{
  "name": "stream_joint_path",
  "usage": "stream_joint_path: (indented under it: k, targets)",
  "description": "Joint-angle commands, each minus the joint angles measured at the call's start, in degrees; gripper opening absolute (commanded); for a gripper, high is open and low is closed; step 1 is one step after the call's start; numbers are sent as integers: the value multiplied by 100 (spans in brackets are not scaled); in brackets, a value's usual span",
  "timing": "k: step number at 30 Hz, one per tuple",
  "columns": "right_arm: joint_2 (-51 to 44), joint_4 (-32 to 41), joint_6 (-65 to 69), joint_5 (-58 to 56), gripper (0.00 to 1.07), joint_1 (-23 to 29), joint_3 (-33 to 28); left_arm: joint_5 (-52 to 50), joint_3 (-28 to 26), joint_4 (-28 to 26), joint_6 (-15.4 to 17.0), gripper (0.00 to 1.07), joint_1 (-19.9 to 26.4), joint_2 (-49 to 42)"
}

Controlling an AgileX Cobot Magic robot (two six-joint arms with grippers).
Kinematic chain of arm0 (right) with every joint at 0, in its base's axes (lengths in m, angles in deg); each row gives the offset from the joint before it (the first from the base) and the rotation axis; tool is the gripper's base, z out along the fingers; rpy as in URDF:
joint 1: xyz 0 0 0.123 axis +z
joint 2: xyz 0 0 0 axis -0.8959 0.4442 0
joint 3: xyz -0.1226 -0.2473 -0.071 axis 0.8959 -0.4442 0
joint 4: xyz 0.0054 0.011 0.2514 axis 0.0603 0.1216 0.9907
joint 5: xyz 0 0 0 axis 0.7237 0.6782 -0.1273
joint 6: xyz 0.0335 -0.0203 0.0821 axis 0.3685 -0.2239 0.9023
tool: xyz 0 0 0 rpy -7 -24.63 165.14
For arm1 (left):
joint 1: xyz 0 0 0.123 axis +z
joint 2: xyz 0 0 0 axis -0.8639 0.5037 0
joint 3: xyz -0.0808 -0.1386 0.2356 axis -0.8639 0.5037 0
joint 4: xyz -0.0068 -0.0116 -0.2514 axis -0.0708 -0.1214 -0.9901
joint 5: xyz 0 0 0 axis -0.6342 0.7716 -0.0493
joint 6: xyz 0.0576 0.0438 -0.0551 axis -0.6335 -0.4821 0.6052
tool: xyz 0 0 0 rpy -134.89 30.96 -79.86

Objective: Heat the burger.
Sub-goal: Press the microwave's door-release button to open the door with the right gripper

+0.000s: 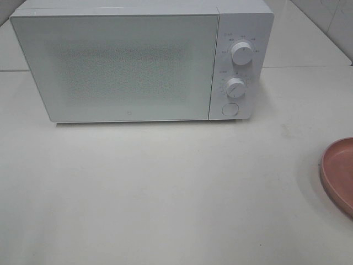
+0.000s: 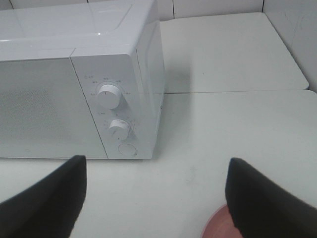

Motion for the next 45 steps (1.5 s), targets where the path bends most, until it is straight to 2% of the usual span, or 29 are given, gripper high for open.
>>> stream_joint_path:
  k: [1, 17, 24, 26, 27, 29, 30, 31, 32, 33, 35, 36, 39, 45]
  targets:
    - [332, -46, -80, 298, 75, 11, 17, -57, 6, 6, -11, 98, 23, -115]
    - [1805, -52, -74, 1186, 75, 11, 17, -57, 6, 6, -11, 98, 23, -115]
    - [2424, -69, -74, 1965, 75, 11, -92, -57, 6, 6, -11, 98, 23, -115]
    - [2664, -69, -52, 2693, 75, 11, -424, -57, 6, 6, -11, 98, 23, -115]
    - [2664, -69, -52, 2693, 75, 11, -424, -57, 6, 6, -11, 98, 23, -115]
    - [2899, -69, -52, 3839, 75, 11, -940, -57, 6, 6, -11, 98, 23, -115]
    - [2899, -69, -52, 3839, 75, 11, -940, -57, 6, 6, -11, 98, 23, -115]
    - [3094, -63, -46, 4813, 75, 11, -1255, -57, 6, 6, -11, 98, 23, -115]
    - [3094, -63, -46, 4813, 75, 11, -1255, -57, 6, 6, -11, 98, 23, -115]
    - [3283, -63, -29, 5569, 75, 11, -1461, -57, 6, 6, -11, 98, 23, -115]
    - [3386, -63, -29, 5873, 75, 11, -1536, -57, 6, 6, -11, 98, 23, -115]
    - [3615, -57, -34, 6572, 75, 11, -1696, -57, 6, 6, -11, 98, 23, -115]
    - [3965, -69, -34, 7340, 75, 11, -1805, -57, 6, 6, -11, 98, 23, -115]
    - [4767, -63, -34, 8130, 75, 11, -1805, -57, 6, 6, -11, 98, 23, -115]
